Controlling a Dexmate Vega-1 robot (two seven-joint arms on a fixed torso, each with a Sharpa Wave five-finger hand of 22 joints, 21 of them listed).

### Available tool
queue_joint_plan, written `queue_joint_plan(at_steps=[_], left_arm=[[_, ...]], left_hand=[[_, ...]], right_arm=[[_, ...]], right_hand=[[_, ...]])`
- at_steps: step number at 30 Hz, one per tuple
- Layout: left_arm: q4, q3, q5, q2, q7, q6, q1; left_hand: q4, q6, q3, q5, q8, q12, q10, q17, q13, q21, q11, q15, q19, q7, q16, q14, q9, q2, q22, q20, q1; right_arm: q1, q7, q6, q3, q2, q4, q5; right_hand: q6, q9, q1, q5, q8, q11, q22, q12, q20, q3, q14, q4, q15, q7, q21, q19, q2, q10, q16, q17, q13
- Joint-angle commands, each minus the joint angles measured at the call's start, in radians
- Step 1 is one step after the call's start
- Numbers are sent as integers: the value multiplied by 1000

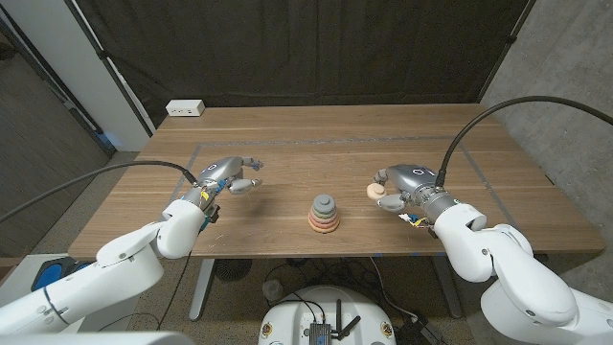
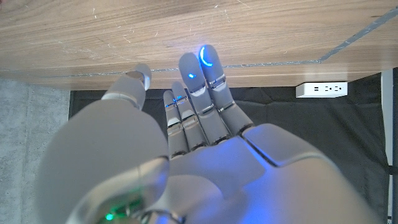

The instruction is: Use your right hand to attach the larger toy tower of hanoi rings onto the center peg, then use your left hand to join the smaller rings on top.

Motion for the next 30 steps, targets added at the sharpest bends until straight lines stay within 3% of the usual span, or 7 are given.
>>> queue_joint_plan(at_steps=[1,12,30], left_arm=[[-1,16,27,-4,6,5,-4],[17,49,54,-22,20,3,-19],[29,29,46,-15,23,-22,-4]], left_hand=[[1,12,9,3,-5,-2,8,3,3,7,0,-100,0,-3,1,5,4,-2,2,-141,-1],[2,13,11,3,-5,0,11,3,3,10,-1,-100,7,-3,3,11,5,-2,2,-141,-2],[2,18,14,3,-4,-2,12,3,2,11,-4,-100,9,-5,6,18,6,-3,2,-143,-2]], right_arm=[[-42,37,87,33,46,0,-80],[-89,79,157,89,89,1,-118],[-38,149,341,86,224,69,-193]], right_hand=[[36,5,24,9,5,-27,3,-1,-30,24,9,10,2,-25,0,12,31,30,4,1,7],[28,6,32,12,3,-29,3,-5,-30,28,7,8,2,-28,-1,13,34,27,5,1,9],[19,10,48,20,1,-29,1,-9,-30,38,7,7,3,-25,-4,12,42,24,8,1,18]])
